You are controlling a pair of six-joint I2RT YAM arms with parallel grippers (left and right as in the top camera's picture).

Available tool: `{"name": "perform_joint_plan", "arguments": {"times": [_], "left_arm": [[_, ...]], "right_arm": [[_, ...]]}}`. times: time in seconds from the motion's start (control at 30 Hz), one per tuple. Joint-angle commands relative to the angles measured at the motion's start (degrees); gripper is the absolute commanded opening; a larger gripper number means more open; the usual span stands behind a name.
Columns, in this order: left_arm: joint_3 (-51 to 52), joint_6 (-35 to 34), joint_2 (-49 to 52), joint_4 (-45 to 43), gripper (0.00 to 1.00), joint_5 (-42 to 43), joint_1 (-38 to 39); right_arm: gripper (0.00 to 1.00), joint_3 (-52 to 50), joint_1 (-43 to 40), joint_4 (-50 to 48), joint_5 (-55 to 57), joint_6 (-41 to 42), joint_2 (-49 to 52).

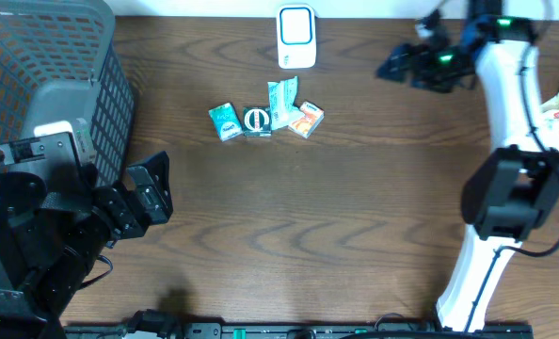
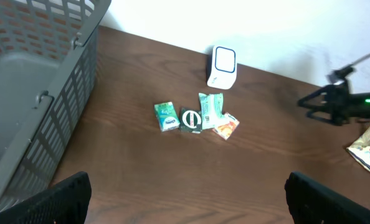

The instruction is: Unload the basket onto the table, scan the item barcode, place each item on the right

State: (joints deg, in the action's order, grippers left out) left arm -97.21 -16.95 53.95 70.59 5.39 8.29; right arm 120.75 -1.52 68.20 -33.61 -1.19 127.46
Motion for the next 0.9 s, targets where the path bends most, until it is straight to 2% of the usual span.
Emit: {"name": "perform_joint_plan", "arguments": {"times": [0.0, 0.07, 0.33, 0.87], "left_arm": [[-0.4, -0.5, 0.0, 0.1, 0.98, -0.7, -0.2], [-0.4, -0.5, 0.0, 0.1, 0.98, -0.7, -0.2], [-0.4, -0.5, 0.0, 0.1, 0.98, -0.7, -0.2], [-0.4, -0.5, 0.0, 0.1, 0.98, -0.7, -0.2]], "right_arm": [[0.99, -1.6, 5.0, 0.6, 7.0, 0.5, -0.8], [0.99, -1.7, 8.3, 1.1, 11.1, 0.5, -0.8], [0.99, -1.7, 16.1, -0.4, 11.6, 0.5, -0.8], [0.99, -1.7, 25.8, -2.3, 11.0, 0.5, -0.8]]}}
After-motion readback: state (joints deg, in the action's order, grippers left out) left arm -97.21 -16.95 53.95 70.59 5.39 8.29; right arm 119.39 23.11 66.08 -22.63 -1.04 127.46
